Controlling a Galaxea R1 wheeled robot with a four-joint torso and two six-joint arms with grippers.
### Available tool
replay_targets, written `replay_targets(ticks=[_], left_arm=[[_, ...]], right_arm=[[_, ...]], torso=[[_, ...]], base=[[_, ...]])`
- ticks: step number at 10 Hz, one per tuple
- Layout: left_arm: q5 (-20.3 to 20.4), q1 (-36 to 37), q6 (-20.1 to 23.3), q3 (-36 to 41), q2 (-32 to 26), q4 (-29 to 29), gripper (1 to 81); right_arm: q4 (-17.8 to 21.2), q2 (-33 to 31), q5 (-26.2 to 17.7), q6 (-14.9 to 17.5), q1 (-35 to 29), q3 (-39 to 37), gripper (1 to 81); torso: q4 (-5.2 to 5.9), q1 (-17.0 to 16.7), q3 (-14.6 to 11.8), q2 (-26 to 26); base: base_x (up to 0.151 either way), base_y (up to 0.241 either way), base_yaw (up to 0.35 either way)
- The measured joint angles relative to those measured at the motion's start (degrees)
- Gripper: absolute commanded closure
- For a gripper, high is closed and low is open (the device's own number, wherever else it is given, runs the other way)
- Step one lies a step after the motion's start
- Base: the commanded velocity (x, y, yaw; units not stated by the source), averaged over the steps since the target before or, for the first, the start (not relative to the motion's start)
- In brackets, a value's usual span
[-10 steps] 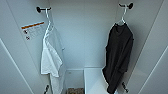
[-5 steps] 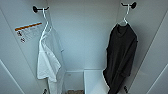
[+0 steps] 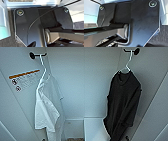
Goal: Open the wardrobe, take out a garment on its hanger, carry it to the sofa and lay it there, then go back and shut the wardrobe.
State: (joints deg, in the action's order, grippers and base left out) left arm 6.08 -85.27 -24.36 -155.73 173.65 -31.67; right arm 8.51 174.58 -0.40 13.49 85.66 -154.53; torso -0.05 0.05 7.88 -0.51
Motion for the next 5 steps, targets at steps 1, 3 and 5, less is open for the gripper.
replay_targets(ticks=[1, 3, 5], left_arm=[[-0.1, -0.2, 0.0, 0.0, 0.0, 0.0, 1.0], [-0.1, -0.3, -0.1, 0.0, 0.0, 0.0, 1.0], [-0.1, -0.1, -0.2, 0.0, -0.1, 0.0, 1.0]], right_arm=[[-0.1, 0.0, -0.1, 0.0, 0.2, 0.0, 1.0], [-0.5, 0.0, -0.3, 0.0, 0.5, 0.0, 1.0], [-0.7, 0.0, -0.1, 0.0, 0.2, 0.0, 1.0]], torso=[[0.0, 0.0, 0.0, 0.0], [-0.11, 0.0, 0.0, 0.0], [-2.25, 0.0, 0.0, 0.0]], base=[[0.0, 0.0, 0.0], [0.0, 0.0, 0.0], [0.0, 0.0, 0.0]])
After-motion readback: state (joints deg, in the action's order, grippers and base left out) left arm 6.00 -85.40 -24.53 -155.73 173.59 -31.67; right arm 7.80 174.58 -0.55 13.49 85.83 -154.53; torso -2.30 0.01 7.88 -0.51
